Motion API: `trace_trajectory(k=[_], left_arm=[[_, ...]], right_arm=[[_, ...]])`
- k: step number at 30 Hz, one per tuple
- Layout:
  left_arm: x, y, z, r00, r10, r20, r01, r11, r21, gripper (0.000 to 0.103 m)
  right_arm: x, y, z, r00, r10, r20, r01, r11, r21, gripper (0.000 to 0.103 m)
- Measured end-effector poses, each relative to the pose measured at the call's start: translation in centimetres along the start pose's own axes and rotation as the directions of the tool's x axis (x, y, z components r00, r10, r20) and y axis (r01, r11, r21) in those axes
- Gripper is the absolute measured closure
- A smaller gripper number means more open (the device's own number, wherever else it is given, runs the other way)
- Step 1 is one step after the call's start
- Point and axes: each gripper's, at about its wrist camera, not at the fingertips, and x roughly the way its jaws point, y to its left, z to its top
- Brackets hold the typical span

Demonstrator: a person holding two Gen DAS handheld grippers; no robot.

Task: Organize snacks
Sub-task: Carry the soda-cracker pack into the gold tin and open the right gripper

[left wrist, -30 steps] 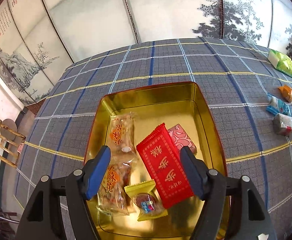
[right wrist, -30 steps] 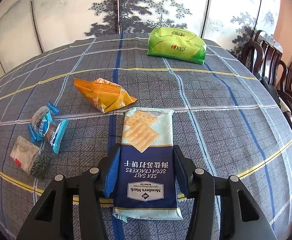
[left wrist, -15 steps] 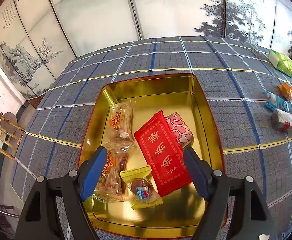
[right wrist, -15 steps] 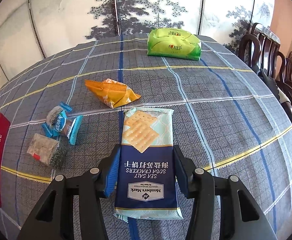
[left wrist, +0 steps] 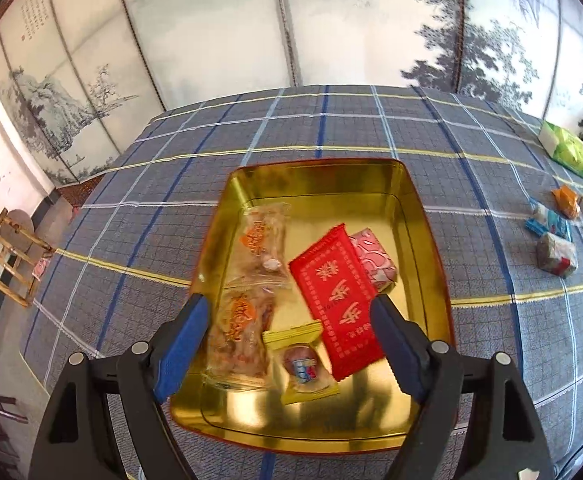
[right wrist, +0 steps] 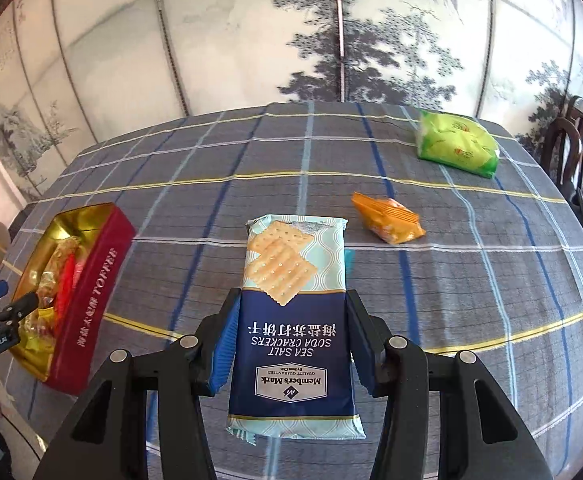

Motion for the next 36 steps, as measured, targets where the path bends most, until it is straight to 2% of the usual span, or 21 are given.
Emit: trace_trajectory(k=[8,14,18,24,36], left_arm=[[-1.2,5.4,0.2,0.998,0.060,0.007,-0.058,0.990,-0.130,0.023],[-1.8,9.3,-0.6,0.993,0.113,-0.016,-0.114,0.972,-0.203,0.023],[-2.1,11.2,-1.2,0.990,0.139,-0.029,-0.142,0.961,-0.237,0.023],[-2.7,13.1,-1.9,0.987,0.158,-0.037,-0.162,0.952,-0.260,0.023],[-2.6,13.2,-2.3,0.988,0.145,-0.046,-0.152,0.953,-0.261,0.023]], right_arm=[[0.5,8.1,0.9,0.988,0.152,-0.008,-0.152,0.984,-0.097,0.053],[2.0,15.8,0.6,0.960,0.273,-0.068,-0.281,0.941,-0.188,0.053],[3.4,20.2,-0.4,0.943,0.313,-0.116,-0.332,0.910,-0.248,0.053],[5.7,23.5,-1.8,0.928,0.322,-0.190,-0.364,0.892,-0.269,0.053],[7.1,25.9,-3.7,0.916,0.323,-0.236,-0.385,0.872,-0.301,0.052]])
